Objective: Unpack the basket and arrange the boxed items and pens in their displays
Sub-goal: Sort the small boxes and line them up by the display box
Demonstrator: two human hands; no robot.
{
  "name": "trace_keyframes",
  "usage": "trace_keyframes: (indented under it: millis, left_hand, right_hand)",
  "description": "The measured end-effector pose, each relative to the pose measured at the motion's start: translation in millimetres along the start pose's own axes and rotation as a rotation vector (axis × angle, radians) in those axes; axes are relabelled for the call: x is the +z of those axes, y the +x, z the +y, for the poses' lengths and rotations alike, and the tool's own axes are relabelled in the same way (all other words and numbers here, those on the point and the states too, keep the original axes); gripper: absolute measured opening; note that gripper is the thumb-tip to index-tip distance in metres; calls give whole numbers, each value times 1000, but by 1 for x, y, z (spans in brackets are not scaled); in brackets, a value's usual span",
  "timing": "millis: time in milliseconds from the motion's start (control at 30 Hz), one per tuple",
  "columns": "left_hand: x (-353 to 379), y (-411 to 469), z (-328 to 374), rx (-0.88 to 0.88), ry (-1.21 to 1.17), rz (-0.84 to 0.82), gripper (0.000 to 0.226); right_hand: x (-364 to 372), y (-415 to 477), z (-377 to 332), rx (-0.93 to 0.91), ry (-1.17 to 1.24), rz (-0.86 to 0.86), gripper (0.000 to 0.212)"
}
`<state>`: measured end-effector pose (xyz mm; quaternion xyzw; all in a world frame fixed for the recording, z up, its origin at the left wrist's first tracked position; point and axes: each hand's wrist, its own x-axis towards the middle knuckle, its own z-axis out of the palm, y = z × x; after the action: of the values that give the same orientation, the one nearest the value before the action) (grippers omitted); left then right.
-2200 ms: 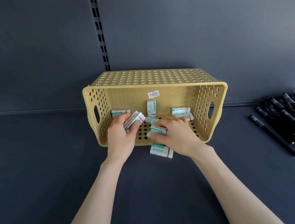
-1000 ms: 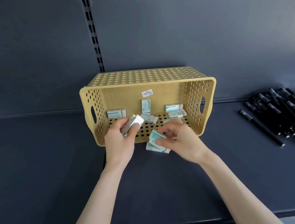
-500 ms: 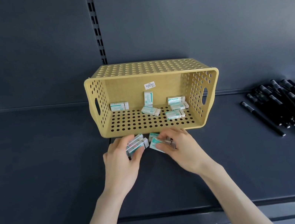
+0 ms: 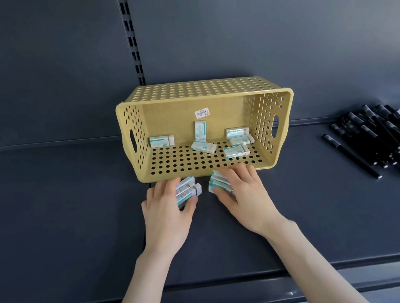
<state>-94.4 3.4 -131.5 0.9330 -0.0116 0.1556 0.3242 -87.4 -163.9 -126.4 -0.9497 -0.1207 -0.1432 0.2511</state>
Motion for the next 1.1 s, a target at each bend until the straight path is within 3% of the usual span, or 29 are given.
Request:
trace_keyframes:
  millis: [133, 233, 400, 567, 800, 1100]
  left_hand:
    - [1, 1, -1, 36, 48, -6, 29]
    - [-5, 2, 2, -1, -145, -18, 23]
    - [-10, -11, 31, -160, -669, -92, 10]
    - [8, -34, 87, -166, -890, -216, 19]
    - [68, -93, 187, -80, -1001, -471, 14]
    - [181, -234, 356, -36, -1067, -836, 19]
  right_hand:
    - [0, 2, 2, 44, 20, -61, 40]
    - [-7, 2, -2, 107, 213, -46, 38]
    - [-31, -19, -3, 291, 663, 184, 24]
    - [-70, -64, 11, 386, 840, 413, 19]
    - [-135, -164, 71, 583, 846, 653, 17]
    - [-244, -333, 182, 720, 697, 944, 24]
